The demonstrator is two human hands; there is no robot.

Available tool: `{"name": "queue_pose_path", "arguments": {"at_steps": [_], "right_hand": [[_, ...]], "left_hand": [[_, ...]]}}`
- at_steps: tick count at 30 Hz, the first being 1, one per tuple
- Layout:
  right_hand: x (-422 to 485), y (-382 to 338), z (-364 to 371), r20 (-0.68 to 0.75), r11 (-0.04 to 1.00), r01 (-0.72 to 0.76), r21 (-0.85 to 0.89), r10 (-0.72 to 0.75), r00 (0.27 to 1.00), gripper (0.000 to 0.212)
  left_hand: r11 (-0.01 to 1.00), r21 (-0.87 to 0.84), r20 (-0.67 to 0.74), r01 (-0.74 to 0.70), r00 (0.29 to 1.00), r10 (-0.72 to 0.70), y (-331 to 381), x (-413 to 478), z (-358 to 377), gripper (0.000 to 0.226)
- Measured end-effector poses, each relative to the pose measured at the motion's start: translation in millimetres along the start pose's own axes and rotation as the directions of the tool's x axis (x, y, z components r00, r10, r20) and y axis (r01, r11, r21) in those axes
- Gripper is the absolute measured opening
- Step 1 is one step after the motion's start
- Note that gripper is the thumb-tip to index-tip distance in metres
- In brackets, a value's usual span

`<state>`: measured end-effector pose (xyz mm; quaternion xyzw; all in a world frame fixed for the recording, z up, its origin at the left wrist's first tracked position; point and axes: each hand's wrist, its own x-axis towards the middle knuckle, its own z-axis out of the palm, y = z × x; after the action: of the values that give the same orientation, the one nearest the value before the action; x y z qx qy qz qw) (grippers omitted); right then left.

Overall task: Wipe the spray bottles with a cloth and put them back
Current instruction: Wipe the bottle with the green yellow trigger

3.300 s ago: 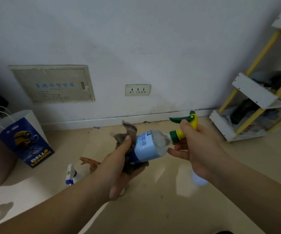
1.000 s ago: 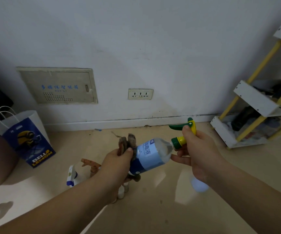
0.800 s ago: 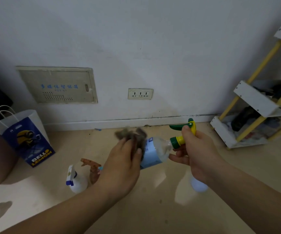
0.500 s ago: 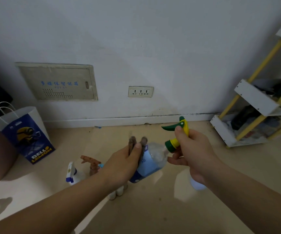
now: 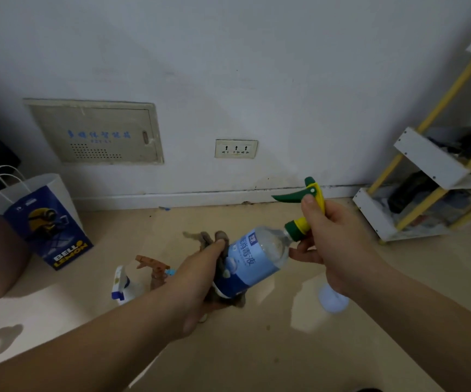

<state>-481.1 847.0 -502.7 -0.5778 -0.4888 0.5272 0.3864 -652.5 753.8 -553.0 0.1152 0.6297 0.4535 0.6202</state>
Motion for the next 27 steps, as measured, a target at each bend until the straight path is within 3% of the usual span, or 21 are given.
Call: {"name": "queue_pose_path", "arguments": {"at_steps": [3,6,9,11,13,15,17,18,19,20,21,23,24,27], "right_hand": [[0.8,0.6,1.6,-0.004,0.999,-0.001,0.04,0.001,1.0,0.041],[0.3,2.9,3.3,-0.001,1.0,-0.016,0.027,0.016,1.0,0.045],[3.3,2.6,0.5,-0.022,1.0,-0.007,0.01,0.007,1.0,0.046],[5.2,1.2,-2.0,-0.039,1.0,0.004,-0.004,-0.004,0.999,0.05],[3.6,0.1,-1.8,-0.034,0.999,0.028,-0.02,-0.029,0.999,0.048],[-2.9,-0.8,1.5,0.02,0.997,0.069,-0.038,-0.069,0.997,0.041],[-12.8,-2.7,6.9,0.13,0.994,0.093,-0.05,-0.086,0.988,0.037],[-16.9,-3.4,9.0,0.179,0.994,0.098,-0.055,-0.087,0.98,0.037],[-19.4,-3.7,10.0,0.214,0.993,0.106,-0.053,-0.092,0.972,0.037],[-20.7,-4.1,9.8,0.235,0.992,0.12,-0.048,-0.106,0.966,0.037],[-21.1,-4.8,8.6,0.246,0.989,0.14,-0.048,-0.124,0.961,0.036],[-19.2,-6.3,4.8,0.25,0.984,0.173,-0.053,-0.154,0.956,0.036],[-17.8,-7.2,3.1,0.251,0.983,0.177,-0.045,-0.16,0.955,0.037],[-13.8,-8.5,-1.3,0.299,0.984,0.178,-0.013,-0.166,0.94,0.037]], "left_hand": [[0.997,-0.005,-0.009,-0.073,0.997,0.073,3.0,-1.5,0.0,0.034],[0.959,0.242,-0.041,-0.149,0.986,0.163,5.5,4.6,-5.3,0.033],[0.86,0.454,0.007,-0.235,0.966,0.26,7.6,4.2,-5.3,0.03],[0.726,0.597,0.073,-0.341,0.925,0.374,6.4,0.6,-4.5,0.035],[0.496,0.711,0.192,-0.498,0.816,0.545,4.8,-5.1,-2.6,0.037],[0.255,0.662,0.411,-0.705,0.625,0.664,3.1,-13.9,3.0,0.039],[0.071,0.574,0.584,-0.816,0.469,0.663,4.4,-17.2,6.1,0.047],[0.041,0.554,0.623,-0.831,0.448,0.641,6.3,-14.6,4.0,0.049],[0.077,0.54,0.635,-0.838,0.466,0.616,8.6,-10.0,0.3,0.048],[0.184,0.519,0.625,-0.835,0.517,0.585,11.4,-6.1,-3.2,0.044],[0.359,0.481,0.588,-0.8,0.598,0.544,14.0,-3.5,-6.4,0.04],[0.763,0.378,0.432,-0.524,0.829,0.356,14.2,2.3,-10.1,0.039],[0.864,0.337,0.38,-0.374,0.894,0.238,11.1,5.5,-13.3,0.041],[0.946,0.227,0.338,-0.233,0.93,0.148,7.3,17.1,-12.2,0.041]]}}
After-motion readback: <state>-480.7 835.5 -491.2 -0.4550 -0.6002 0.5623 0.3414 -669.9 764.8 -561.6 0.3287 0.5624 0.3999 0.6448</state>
